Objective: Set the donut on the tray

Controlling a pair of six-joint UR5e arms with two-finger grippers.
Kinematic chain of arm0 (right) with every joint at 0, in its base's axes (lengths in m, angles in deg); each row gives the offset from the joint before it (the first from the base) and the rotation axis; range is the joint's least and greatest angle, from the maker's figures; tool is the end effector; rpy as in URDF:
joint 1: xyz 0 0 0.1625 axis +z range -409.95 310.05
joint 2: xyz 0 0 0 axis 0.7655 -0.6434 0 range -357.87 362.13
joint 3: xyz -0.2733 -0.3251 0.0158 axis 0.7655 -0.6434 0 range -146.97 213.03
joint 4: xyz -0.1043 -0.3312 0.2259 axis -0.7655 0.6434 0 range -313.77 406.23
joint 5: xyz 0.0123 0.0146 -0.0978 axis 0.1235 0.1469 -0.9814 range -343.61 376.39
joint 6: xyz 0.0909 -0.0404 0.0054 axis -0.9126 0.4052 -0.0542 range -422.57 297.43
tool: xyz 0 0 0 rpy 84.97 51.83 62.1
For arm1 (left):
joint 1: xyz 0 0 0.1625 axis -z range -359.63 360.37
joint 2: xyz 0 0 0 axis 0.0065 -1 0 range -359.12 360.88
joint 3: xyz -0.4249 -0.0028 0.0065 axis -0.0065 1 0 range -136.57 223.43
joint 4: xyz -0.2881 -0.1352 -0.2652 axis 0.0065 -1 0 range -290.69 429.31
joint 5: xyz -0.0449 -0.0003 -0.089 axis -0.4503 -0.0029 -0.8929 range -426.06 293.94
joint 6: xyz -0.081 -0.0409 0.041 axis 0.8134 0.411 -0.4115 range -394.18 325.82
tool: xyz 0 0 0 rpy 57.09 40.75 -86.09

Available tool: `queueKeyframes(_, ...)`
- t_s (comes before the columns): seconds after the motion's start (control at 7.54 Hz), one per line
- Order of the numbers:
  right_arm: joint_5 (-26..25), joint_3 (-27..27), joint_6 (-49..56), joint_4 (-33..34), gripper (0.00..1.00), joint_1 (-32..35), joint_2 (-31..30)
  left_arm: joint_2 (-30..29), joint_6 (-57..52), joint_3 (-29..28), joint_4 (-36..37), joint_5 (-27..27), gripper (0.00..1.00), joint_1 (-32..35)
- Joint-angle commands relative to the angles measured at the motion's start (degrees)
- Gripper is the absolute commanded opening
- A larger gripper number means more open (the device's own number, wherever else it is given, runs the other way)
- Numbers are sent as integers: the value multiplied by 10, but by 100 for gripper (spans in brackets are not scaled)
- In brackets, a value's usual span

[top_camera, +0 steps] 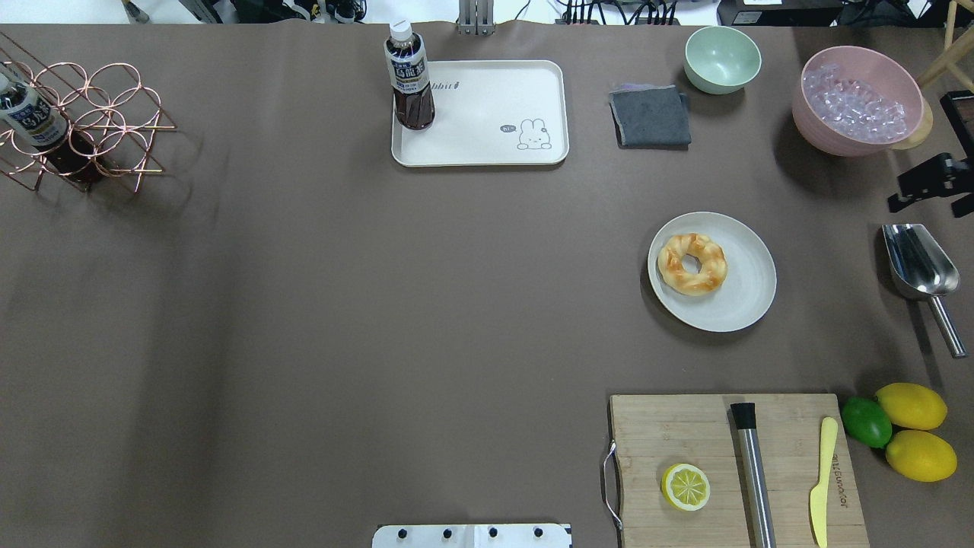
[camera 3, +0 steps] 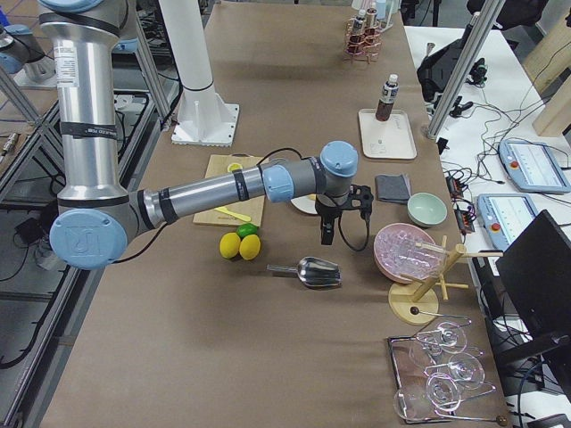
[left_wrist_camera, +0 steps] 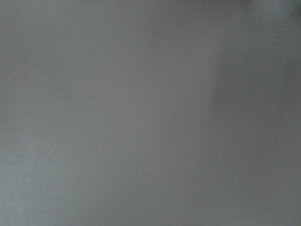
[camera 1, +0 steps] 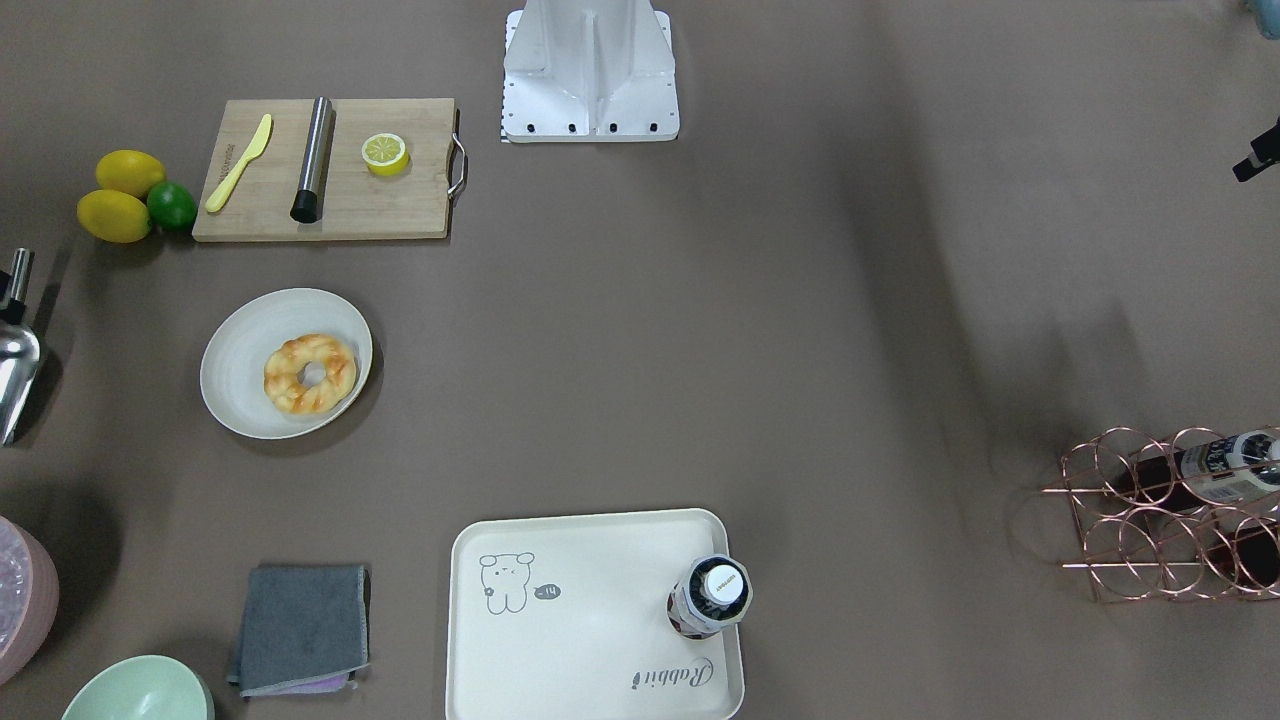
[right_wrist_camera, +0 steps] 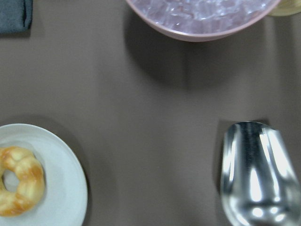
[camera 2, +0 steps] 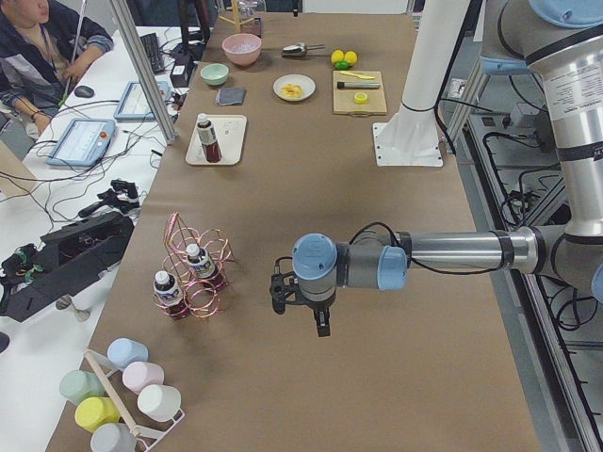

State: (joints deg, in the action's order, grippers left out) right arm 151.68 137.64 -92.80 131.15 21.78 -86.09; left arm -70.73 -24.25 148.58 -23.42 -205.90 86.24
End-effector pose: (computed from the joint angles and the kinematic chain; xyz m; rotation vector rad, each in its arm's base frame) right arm -0.0999 -0.5019 0.5054 0.0028 -0.8570 0.0480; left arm -0.0314 -0.3598 0.6530 -0.1148 0.8626 -0.0985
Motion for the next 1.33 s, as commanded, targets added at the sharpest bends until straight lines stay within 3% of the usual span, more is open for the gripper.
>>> queueKeyframes(0.0, -82, -44, -230, -188, 99, -132, 5, 3, 0, 1, 0, 0, 99, 0)
queueKeyframes(0.13, -112, -76, -266, -243, 98, -167, 9, 4, 0, 1, -1, 0, 99, 0)
queueKeyframes(0.53, -133, -166, -348, -405, 86, -206, 10, 4, 0, 1, -1, 0, 99, 0)
queueKeyframes(0.8, -144, -165, -402, -431, 59, -223, 10, 4, 0, 1, -1, 0, 99, 0)
queueKeyframes(0.93, -144, -163, -416, -435, 41, -227, 10, 4, 0, 1, -1, 0, 99, 0)
queueKeyframes(1.06, -140, -159, -431, -452, 13, -228, 9, 4, 0, 1, -1, 0, 99, 0)
queueKeyframes(1.19, -139, -154, -434, -462, 0, -230, 4, 4, -1, 1, -1, 0, 99, 0)
